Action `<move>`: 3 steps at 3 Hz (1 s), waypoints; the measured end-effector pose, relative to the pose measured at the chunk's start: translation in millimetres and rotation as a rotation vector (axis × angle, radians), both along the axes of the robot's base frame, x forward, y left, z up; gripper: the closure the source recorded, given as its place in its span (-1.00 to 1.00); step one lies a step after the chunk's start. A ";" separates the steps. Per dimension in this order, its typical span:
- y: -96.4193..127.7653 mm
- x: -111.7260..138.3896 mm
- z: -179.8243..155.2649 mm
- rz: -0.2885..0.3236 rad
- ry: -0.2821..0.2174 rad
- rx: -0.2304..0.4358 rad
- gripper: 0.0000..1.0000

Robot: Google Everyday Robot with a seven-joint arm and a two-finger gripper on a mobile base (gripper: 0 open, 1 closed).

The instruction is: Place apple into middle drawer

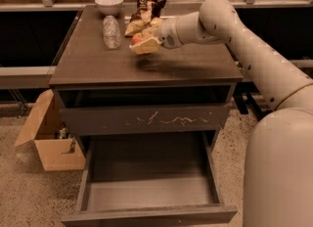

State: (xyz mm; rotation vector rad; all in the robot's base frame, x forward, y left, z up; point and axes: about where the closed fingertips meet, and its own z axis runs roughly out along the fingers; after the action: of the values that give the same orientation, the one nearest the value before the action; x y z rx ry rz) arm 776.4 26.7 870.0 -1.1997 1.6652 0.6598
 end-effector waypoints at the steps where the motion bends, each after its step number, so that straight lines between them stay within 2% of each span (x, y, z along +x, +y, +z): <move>1: -10.8 -56.3 33.4 0.064 -0.101 -0.013 1.00; 2: -11.7 -108.2 24.4 0.135 -0.109 -0.030 1.00; 3: -2.0 -159.8 -5.7 0.260 -0.051 0.007 1.00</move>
Offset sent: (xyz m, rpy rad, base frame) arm -0.1750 -0.0207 0.0141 -0.0543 -0.1215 0.2155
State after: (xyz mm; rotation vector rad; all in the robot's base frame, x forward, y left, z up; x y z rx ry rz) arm 616.6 24.8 864.4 -1.4302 1.4768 0.7863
